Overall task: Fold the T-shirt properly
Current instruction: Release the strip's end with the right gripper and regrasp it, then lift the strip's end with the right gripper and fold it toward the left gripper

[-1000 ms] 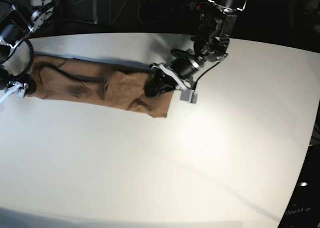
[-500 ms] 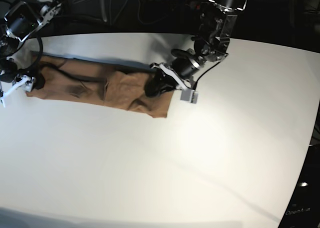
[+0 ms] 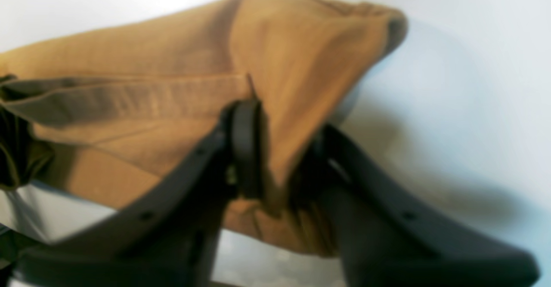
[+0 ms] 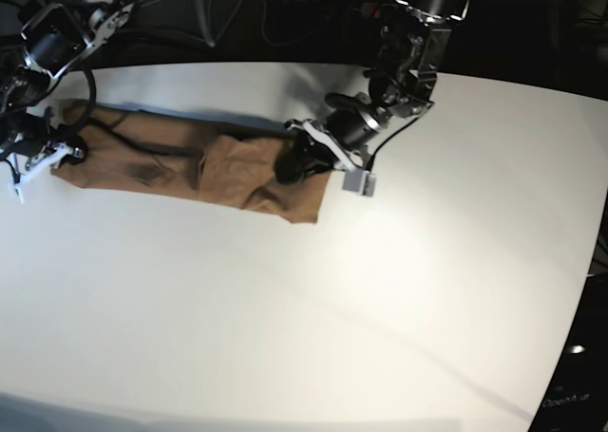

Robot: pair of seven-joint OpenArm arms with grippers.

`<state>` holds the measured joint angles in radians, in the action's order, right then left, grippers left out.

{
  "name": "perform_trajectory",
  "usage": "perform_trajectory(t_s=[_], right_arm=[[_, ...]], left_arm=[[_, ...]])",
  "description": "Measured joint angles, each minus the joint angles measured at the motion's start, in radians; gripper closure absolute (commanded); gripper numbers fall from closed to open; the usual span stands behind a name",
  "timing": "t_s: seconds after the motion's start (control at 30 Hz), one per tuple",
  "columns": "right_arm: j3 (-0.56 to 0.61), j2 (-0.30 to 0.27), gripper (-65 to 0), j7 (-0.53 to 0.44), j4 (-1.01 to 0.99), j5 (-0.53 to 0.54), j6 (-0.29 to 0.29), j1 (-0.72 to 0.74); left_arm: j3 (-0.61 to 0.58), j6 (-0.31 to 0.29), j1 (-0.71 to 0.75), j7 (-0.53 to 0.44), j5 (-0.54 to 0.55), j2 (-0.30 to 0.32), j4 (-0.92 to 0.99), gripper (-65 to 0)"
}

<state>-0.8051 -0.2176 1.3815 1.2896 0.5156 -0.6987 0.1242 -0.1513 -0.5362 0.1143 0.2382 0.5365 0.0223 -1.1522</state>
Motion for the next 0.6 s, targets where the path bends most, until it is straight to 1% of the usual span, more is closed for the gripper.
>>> perform_trajectory(t_s=[0.07, 0.17, 0.3, 0.4, 0.53, 0.6], right_arm=[[0.029, -0.003, -4.6, 0.001, 0.0, -0.004, 0.002, 0.0], [0.089, -0.011, -2.8, 0.024, 0.048, -0.022, 0.003, -0.001], [0.095, 0.005, -2.6, 0.023, 0.188, -0.018, 0.003, -0.006], [0.101, 0.029, -2.6, 0.022, 0.259, -0.018, 0.003, -0.009], [0.174, 0.049, -2.6, 0.026, 0.306, -0.032, 0.003, -0.015], [0.216, 0.064, -2.6, 0.021, 0.327, -0.018, 0.003, -0.024]], left_arm=[[0.0, 0.0, 0.0, 0.0, 0.0, 0.0, 0.0, -2.0], [0.0, 0.0, 0.0, 0.0, 0.0, 0.0, 0.0, -2.0], [0.0, 0.0, 0.0, 0.0, 0.0, 0.0, 0.0, -2.0], [0.0, 0.0, 0.0, 0.0, 0.0, 0.0, 0.0, -2.0], [0.0, 0.0, 0.0, 0.0, 0.0, 0.0, 0.0, -2.0], [0.0, 0.0, 0.0, 0.0, 0.0, 0.0, 0.0, -2.0]])
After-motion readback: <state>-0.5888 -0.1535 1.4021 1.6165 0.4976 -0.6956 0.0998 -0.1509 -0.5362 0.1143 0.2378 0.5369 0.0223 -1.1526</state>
